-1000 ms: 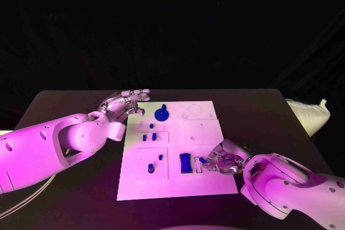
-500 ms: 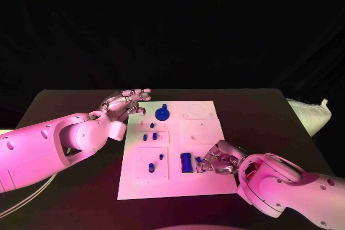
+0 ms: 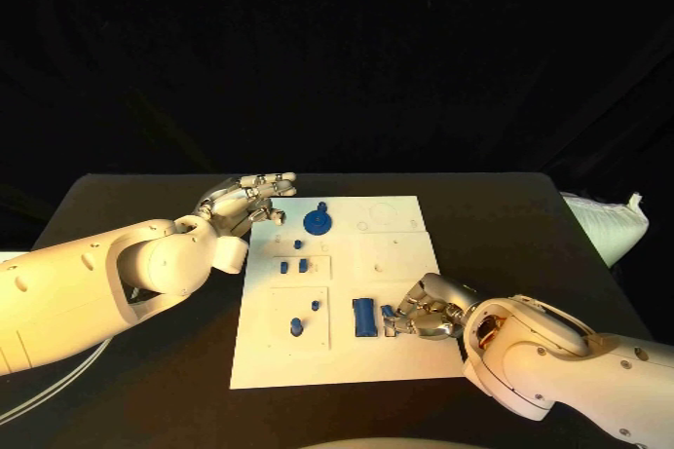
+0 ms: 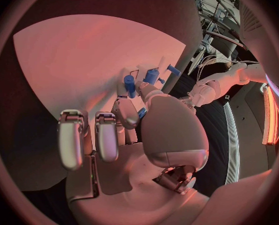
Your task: Assemble the parts on the task board
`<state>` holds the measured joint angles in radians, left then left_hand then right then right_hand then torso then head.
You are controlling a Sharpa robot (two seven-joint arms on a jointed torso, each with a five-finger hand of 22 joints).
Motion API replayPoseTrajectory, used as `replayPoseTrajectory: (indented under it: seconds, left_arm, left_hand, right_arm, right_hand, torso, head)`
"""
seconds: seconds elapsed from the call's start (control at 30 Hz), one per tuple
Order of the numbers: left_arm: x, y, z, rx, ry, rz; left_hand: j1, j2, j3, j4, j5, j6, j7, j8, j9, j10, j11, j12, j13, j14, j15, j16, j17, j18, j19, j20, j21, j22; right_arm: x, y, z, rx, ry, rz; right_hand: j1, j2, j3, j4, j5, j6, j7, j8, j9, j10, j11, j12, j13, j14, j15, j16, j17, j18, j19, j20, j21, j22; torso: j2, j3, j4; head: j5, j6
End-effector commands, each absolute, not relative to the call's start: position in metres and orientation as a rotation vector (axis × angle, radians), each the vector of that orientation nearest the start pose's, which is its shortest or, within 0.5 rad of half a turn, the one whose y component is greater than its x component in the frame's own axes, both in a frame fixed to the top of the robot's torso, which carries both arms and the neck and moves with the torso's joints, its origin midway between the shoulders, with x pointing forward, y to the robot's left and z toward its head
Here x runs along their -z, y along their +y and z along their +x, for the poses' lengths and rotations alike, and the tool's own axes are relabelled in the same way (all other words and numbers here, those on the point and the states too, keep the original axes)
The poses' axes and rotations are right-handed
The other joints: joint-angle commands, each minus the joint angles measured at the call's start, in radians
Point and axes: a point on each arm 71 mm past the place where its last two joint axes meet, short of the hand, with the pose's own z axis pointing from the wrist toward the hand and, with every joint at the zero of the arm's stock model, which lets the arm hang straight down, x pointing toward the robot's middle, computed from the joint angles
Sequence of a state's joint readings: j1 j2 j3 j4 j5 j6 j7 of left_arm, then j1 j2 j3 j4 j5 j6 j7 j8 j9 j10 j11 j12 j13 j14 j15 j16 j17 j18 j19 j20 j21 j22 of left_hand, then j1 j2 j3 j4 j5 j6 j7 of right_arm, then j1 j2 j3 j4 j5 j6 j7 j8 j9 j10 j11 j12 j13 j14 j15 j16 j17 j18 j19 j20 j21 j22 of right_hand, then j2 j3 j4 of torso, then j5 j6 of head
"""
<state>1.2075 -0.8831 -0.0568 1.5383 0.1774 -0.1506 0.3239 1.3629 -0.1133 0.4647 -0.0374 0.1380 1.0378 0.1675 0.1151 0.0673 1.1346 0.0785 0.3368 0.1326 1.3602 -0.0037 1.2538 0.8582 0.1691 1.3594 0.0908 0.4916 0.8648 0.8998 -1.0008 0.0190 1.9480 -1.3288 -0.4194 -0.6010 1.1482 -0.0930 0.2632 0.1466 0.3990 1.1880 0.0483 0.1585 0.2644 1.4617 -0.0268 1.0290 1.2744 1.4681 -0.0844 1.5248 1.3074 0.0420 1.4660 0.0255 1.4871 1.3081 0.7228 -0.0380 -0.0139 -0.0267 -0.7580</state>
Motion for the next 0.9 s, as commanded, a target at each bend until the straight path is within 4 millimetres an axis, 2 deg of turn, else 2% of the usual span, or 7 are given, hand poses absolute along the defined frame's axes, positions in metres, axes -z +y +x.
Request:
replayPoseTrajectory:
  seconds: [0.03,0.3,0.4,0.5,0.73,0.9]
  left_arm:
    - [0.1850,0.2164,0.4822,1.699,1.497,-1.324]
    - [0.1850,0.2164,0.4821,1.699,1.499,-1.325]
    - [0.1851,0.2166,0.4820,1.698,1.500,-1.326]
    - [0.1852,0.2167,0.4820,1.698,1.502,-1.326]
    - [0.1853,0.2170,0.4821,1.698,1.503,-1.327]
    - [0.1853,0.2171,0.4820,1.698,1.503,-1.327]
  left_hand:
    - [-0.006,0.001,-0.004,-0.003,0.002,0.000,-0.002,0.004,0.001,-0.006,0.003,0.006,0.001,-0.007,-0.001,-0.002,-0.001,0.011,-0.007,-0.001,-0.006,-0.002]
    - [-0.006,0.001,-0.004,-0.003,0.002,0.000,-0.002,0.004,0.001,-0.006,0.003,0.006,0.001,-0.007,-0.001,-0.002,-0.001,0.011,-0.007,-0.001,-0.006,-0.002]
    - [-0.007,0.000,-0.005,-0.003,0.002,-0.001,-0.002,0.004,0.000,-0.008,0.003,0.007,0.001,-0.007,-0.001,-0.002,-0.002,0.011,-0.007,0.000,-0.006,-0.002]
    - [-0.008,0.000,-0.005,-0.003,0.002,-0.001,-0.001,0.004,0.000,-0.008,0.003,0.007,0.001,-0.008,-0.001,-0.003,-0.004,0.011,-0.007,0.000,-0.006,-0.002]
    - [-0.008,0.000,-0.005,-0.003,0.002,-0.001,-0.001,0.004,0.000,-0.008,0.003,0.008,0.001,-0.008,-0.001,-0.004,-0.005,0.011,-0.007,0.000,-0.006,-0.002]
    - [-0.008,0.000,-0.005,-0.003,0.002,-0.001,-0.001,0.004,0.000,-0.008,0.003,0.008,0.001,-0.008,-0.001,-0.004,-0.005,0.011,-0.007,0.000,-0.006,-0.002]
  right_arm:
    - [0.2581,-0.1838,0.3523,-0.537,2.055,0.297]
    - [0.2578,-0.1823,0.3530,-0.536,2.048,0.282]
    - [0.2576,-0.1818,0.3529,-0.537,2.045,0.279]
    - [0.2569,-0.1813,0.3528,-0.541,2.039,0.278]
    - [0.2545,-0.1807,0.3518,-0.548,2.020,0.272]
    - [0.2526,-0.1806,0.3509,-0.553,2.008,0.270]
  right_hand:
    - [-0.014,0.000,-0.010,0.003,-0.002,0.004,0.002,0.004,0.002,0.005,-0.001,-0.004,-0.001,0.088,-0.008,0.004,0.187,-0.016,0.062,-0.010,0.004,0.171]
    - [-0.035,-0.001,-0.044,0.022,-0.012,0.017,-0.004,0.014,0.015,0.015,-0.005,0.047,0.030,0.088,-0.010,0.003,0.186,-0.016,0.062,-0.013,0.004,0.171]
    - [-0.054,-0.004,-0.067,0.038,-0.013,0.019,-0.004,0.016,0.020,0.016,-0.005,0.047,0.031,0.088,-0.010,0.004,0.187,-0.016,0.062,-0.013,0.004,0.171]
    - [-0.086,-0.004,-0.105,0.069,-0.022,0.024,-0.007,0.021,0.027,0.018,-0.006,0.054,0.037,0.089,-0.011,0.006,0.191,-0.017,0.064,-0.014,0.007,0.175]
    - [-0.110,-0.001,-0.186,0.122,-0.085,0.027,-0.012,0.028,0.044,0.022,-0.011,0.066,0.049,0.090,-0.015,0.010,0.198,-0.018,0.067,-0.018,0.012,0.182]
    - [-0.113,0.004,-0.212,0.138,-0.101,0.027,-0.013,0.031,0.050,0.023,-0.011,0.070,0.053,0.091,-0.016,0.011,0.201,-0.019,0.068,-0.018,0.014,0.184]
  torso:
    - [0.000,-0.0003,-0.0005]
    - [0.000,0.0001,-0.0004]
    - [0.000,0.0001,-0.0009]
    - [-0.001,0.0004,-0.0008]
    - [0.000,0.0008,-0.0012]
    - [0.000,0.0010,-0.0018]
  head:
    - [0.001,0.000]
    - [0.002,0.001]
    - [0.002,0.001]
    - [0.002,0.001]
    - [0.003,0.001]
    - [0.003,0.000]
